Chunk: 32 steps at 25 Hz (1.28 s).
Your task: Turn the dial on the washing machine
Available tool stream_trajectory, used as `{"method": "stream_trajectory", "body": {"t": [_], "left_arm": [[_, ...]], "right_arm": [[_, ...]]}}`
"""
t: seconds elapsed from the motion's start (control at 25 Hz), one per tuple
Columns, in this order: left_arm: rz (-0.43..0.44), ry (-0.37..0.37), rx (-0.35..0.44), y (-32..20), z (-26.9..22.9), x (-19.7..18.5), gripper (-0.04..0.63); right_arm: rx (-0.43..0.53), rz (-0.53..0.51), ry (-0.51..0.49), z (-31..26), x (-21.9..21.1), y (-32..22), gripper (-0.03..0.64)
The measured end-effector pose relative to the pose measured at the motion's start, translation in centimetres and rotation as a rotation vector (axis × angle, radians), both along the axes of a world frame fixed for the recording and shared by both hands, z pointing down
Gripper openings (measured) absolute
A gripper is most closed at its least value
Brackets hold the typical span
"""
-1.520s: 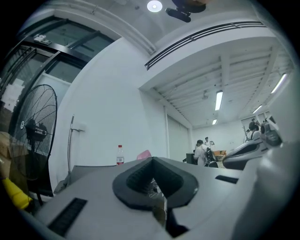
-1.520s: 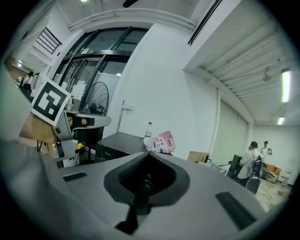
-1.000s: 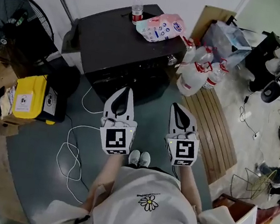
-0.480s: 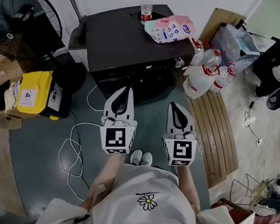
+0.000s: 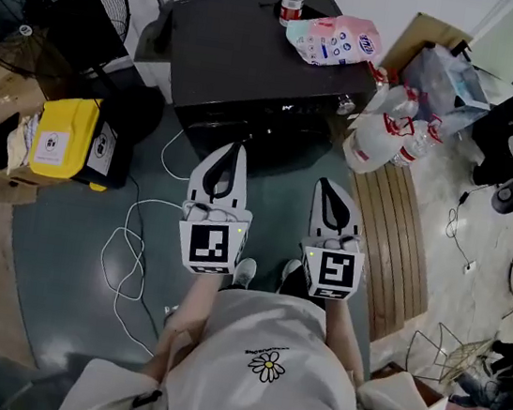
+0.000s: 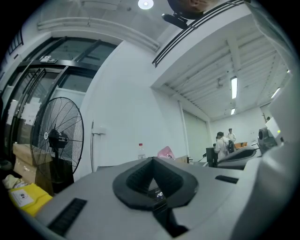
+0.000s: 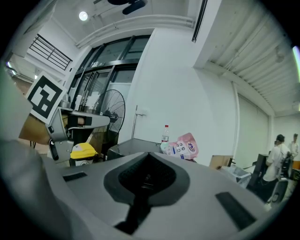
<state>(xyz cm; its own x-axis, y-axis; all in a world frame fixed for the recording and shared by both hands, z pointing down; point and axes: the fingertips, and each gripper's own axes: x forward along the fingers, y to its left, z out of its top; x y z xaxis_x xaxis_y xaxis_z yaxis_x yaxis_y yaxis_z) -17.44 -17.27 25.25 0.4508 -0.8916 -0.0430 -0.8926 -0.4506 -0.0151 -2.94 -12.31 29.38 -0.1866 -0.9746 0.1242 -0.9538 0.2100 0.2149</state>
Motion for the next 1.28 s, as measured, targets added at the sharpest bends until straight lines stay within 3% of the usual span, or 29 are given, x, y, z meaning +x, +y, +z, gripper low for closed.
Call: {"method": "stream_trajectory", "body": {"t": [0.28,0.56,0.92,1.28], "left_arm": [[-0.120,-0.009,0.024,-0.5,-0.6,2.2,0.000],[-0.250,0.017,0.022,-0.9,-0.5,6.9,0.000],[-0.286,0.002,-0.011,0.5,1.0,12.4,0.000],[-0.297,-0.008,-0.061,1.6,2.3,13.0,0.000]], "right_arm": [[0.046,-0.086,0.038,-1.3,4.0,-3.1,0.005],[0.056,-0.169,0.041,-1.4,10.2,-5.0,0.004],[0.051,-0.171,0.024,-0.8,15.1,-5.1,0.004],[0.055,-0.176,0.042,0.3,16.0,-4.7,0.004]]}}
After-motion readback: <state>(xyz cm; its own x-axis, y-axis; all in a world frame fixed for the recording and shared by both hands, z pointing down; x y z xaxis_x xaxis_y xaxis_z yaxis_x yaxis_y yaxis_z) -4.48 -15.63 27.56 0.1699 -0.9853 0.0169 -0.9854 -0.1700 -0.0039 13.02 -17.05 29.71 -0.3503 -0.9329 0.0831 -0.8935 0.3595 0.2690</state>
